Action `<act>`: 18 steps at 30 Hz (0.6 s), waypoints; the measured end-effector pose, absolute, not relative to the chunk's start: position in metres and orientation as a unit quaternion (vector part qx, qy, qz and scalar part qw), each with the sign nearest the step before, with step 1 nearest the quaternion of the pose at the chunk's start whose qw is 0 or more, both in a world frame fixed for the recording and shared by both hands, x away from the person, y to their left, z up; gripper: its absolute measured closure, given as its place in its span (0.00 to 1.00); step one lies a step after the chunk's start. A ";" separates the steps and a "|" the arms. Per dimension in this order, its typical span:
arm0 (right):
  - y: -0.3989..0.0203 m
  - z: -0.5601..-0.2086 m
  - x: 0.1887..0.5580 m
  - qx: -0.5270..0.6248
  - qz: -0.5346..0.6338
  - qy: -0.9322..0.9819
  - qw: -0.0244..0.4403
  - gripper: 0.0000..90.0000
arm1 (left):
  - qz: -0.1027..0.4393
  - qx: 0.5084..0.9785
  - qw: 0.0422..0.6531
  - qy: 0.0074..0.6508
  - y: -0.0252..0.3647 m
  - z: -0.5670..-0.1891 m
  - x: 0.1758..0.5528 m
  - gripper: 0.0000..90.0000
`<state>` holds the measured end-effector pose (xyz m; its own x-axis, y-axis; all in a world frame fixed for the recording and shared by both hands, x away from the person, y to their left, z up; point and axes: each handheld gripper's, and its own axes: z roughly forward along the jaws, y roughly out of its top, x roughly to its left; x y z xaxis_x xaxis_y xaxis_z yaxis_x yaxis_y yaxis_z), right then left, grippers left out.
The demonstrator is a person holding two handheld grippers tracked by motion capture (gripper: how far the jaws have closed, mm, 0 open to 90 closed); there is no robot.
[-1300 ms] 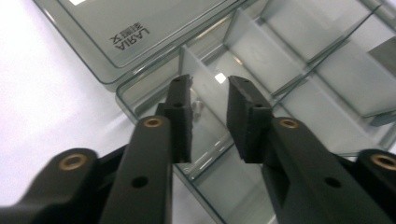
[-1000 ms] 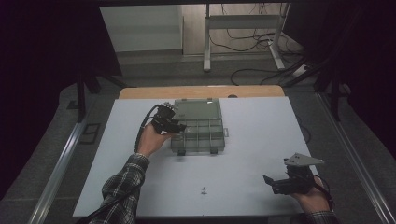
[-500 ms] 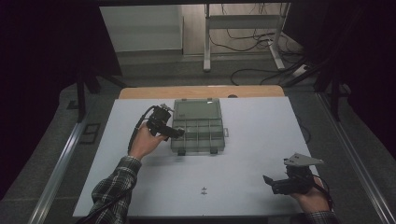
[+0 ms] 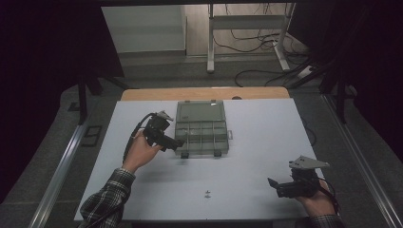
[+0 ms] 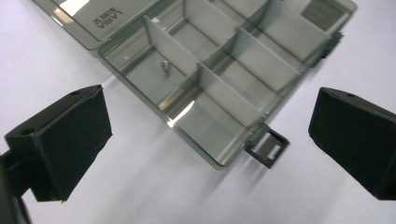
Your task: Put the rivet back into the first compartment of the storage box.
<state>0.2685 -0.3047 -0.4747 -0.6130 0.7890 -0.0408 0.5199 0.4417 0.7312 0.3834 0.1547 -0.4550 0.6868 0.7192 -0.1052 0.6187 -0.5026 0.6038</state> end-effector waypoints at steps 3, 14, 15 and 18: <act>-0.304 -0.475 0.269 0.395 0.349 0.827 0.192 0.00 | 0.080 0.865 0.319 0.380 0.153 -0.453 0.376 0.00; -0.304 -0.476 0.269 0.395 0.347 0.829 0.192 0.00 | 0.057 0.878 0.321 0.351 0.148 -0.457 0.352 0.00; -0.304 -0.476 0.269 0.395 0.347 0.829 0.192 0.00 | 0.056 0.879 0.322 0.348 0.147 -0.458 0.350 0.00; -0.304 -0.476 0.269 0.395 0.346 0.829 0.192 0.00 | 0.049 0.878 0.333 0.341 0.147 -0.459 0.343 0.00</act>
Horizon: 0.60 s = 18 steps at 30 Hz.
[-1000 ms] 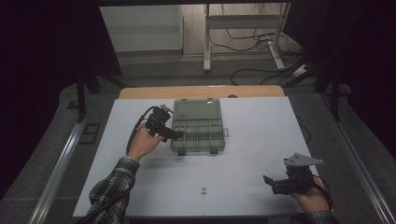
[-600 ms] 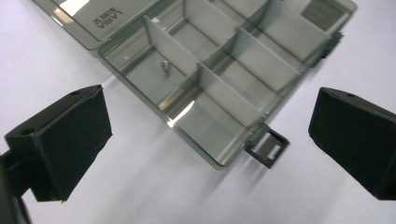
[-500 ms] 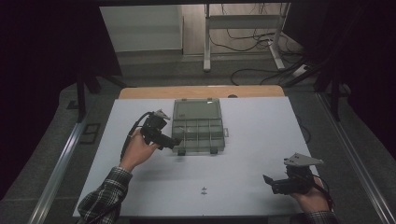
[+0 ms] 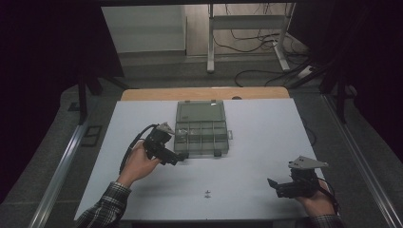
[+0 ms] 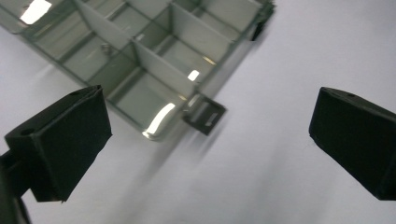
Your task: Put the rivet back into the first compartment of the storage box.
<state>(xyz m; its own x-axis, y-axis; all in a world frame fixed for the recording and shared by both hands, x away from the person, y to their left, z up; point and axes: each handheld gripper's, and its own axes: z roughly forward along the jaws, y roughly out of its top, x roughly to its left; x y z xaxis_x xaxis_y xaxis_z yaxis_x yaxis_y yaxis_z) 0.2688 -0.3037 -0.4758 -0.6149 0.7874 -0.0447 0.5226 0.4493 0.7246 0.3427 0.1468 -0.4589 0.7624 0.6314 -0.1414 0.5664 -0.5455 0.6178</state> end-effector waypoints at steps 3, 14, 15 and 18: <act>-0.303 -0.476 0.269 0.395 0.345 0.830 0.191 0.00 | 0.046 0.878 0.338 0.336 0.147 -0.461 0.337 0.00; -0.303 -0.476 0.268 0.394 0.344 0.831 0.190 0.00 | 0.026 0.875 0.344 0.339 0.148 -0.467 0.324 0.00; -0.303 -0.476 0.268 0.394 0.344 0.831 0.190 0.00 | 0.025 0.875 0.344 0.338 0.148 -0.467 0.324 0.00; -0.303 -0.476 0.268 0.393 0.344 0.831 0.191 0.00 | 0.025 0.877 0.343 0.336 0.144 -0.467 0.320 0.00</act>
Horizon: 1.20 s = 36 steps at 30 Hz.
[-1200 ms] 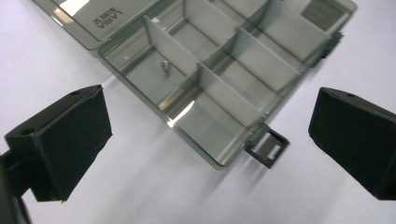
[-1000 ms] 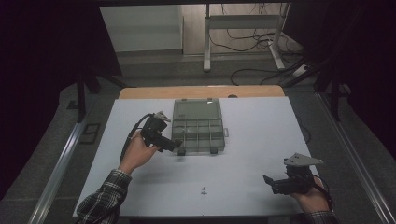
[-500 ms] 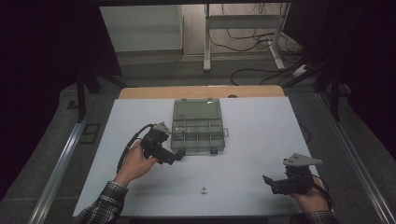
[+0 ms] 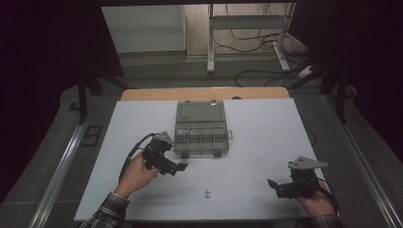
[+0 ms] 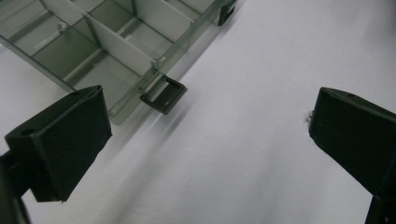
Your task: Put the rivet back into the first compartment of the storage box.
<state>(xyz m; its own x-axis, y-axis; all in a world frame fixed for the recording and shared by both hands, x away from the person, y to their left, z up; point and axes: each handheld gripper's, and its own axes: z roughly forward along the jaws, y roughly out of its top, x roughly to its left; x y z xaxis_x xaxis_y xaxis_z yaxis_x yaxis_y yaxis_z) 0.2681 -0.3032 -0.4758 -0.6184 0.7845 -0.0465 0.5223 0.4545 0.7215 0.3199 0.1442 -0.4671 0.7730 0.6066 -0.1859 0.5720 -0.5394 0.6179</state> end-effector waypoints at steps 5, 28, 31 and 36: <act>-0.303 -0.476 0.268 0.392 0.345 0.831 0.191 0.00 | 0.016 0.890 0.324 0.320 0.132 -0.467 0.313 0.00; -0.304 -0.476 0.269 0.390 0.346 0.833 0.187 0.00 | 0.010 0.936 0.250 0.247 0.065 -0.488 0.297 0.00; -0.304 -0.476 0.269 0.389 0.345 0.834 0.186 0.00 | 0.018 0.941 0.242 0.237 0.057 -0.491 0.296 0.02; -0.303 -0.477 0.269 0.388 0.344 0.835 0.184 0.00 | 0.013 0.948 0.226 0.223 0.046 -0.496 0.295 0.12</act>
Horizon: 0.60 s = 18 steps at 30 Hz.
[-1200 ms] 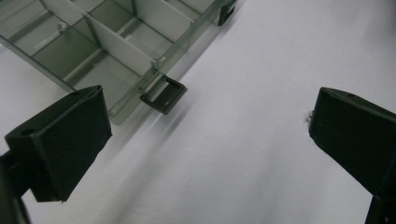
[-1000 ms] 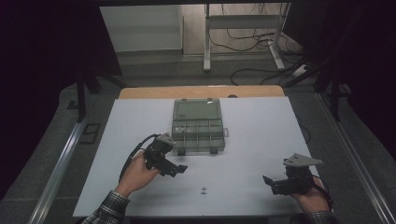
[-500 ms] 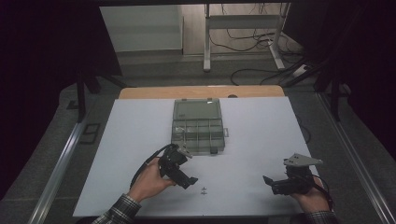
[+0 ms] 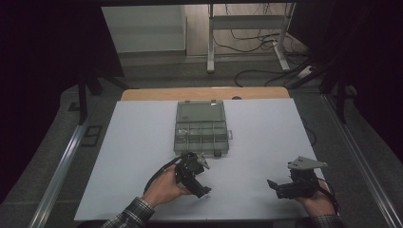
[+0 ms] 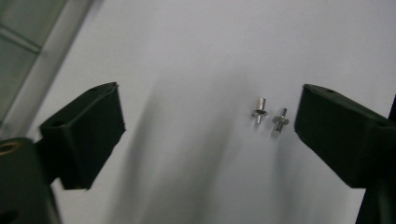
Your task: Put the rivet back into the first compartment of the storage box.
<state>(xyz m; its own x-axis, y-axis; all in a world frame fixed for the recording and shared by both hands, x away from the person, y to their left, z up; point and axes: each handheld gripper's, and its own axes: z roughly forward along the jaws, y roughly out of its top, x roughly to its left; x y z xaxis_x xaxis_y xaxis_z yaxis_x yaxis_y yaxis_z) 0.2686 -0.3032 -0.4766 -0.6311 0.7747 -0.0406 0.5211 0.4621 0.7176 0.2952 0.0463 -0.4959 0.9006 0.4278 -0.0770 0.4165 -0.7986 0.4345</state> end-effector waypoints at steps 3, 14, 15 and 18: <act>-0.303 -0.477 0.269 0.388 0.343 0.835 0.184 0.00 | 0.012 0.951 0.224 0.214 0.042 -0.498 0.294 0.20; -0.303 -0.477 0.269 0.388 0.341 0.837 0.183 0.00 | -0.011 0.955 0.224 0.193 0.035 -0.503 0.291 0.58; -0.303 -0.477 0.269 0.388 0.341 0.837 0.183 0.00 | -0.011 0.956 0.222 0.192 0.035 -0.504 0.290 0.61; -0.303 -0.477 0.269 0.387 0.340 0.837 0.182 0.00 | -0.014 0.958 0.220 0.184 0.033 -0.506 0.289 0.68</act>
<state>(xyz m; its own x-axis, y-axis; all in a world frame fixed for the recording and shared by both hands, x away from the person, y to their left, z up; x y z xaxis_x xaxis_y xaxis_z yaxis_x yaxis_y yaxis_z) 0.2687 -0.3031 -0.4771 -0.6333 0.7728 -0.0414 0.5249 0.4682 0.7109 0.2892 0.0333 -0.5058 0.9320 0.3462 -0.1074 0.3584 -0.8360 0.4155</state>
